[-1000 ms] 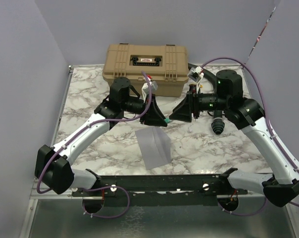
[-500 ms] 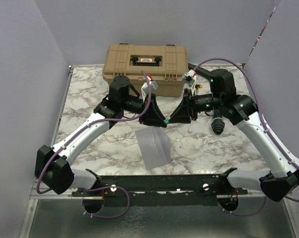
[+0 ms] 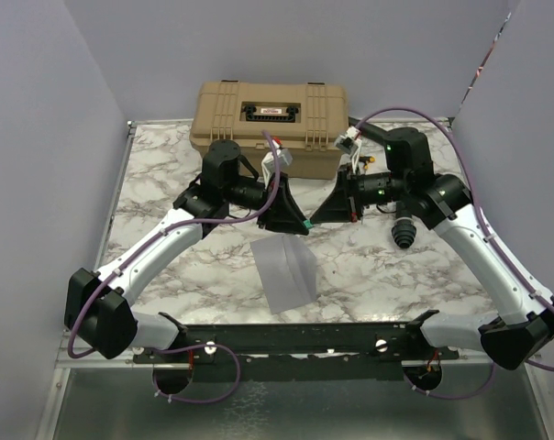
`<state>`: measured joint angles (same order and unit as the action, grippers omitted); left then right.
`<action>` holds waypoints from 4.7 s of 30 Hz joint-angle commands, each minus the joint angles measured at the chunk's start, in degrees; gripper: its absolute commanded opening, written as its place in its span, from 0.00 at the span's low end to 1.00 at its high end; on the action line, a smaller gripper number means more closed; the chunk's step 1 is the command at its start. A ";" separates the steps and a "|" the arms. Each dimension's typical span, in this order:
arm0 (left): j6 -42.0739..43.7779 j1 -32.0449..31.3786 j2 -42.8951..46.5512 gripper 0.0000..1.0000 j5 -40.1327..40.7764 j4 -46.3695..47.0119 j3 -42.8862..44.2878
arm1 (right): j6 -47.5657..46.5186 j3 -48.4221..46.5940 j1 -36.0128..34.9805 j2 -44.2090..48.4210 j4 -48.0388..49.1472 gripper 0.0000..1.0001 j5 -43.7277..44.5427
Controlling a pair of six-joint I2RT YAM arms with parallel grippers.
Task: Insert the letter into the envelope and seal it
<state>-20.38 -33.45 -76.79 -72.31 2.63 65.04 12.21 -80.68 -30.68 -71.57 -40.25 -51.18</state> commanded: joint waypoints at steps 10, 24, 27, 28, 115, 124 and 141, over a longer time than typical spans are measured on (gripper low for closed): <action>4.54 -0.34 0.15 0.00 30.94 0.79 -0.74 | 55.89 10.34 -0.46 2.03 8.12 0.00 30.42; 1.64 -0.19 -2.35 0.00 10.26 -1.75 1.37 | 29.25 6.37 -0.44 6.28 7.24 0.76 20.81; 1.03 -0.14 -2.05 0.00 7.65 -1.75 2.33 | 28.44 6.03 -0.42 4.59 6.13 0.77 16.95; 1.13 -0.16 -1.67 0.00 7.74 -1.68 2.63 | 29.00 6.06 -0.42 4.11 6.07 0.77 16.69; -29.28 1.37 3.38 0.00 19.59 24.17 -9.99 | 53.98 28.31 -0.28 20.03 35.00 0.14 30.65; -29.25 1.31 2.21 0.00 19.50 24.17 -9.58 | 49.22 24.18 -0.35 12.92 38.26 0.60 18.95; -29.41 1.28 2.10 0.00 20.18 24.17 -10.46 | 49.97 25.22 -0.35 12.30 45.05 0.31 16.42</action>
<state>-50.59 -32.25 -74.37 -53.17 27.11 55.37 61.45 -55.29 -30.63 -60.51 0.01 -32.64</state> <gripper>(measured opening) 0.094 0.378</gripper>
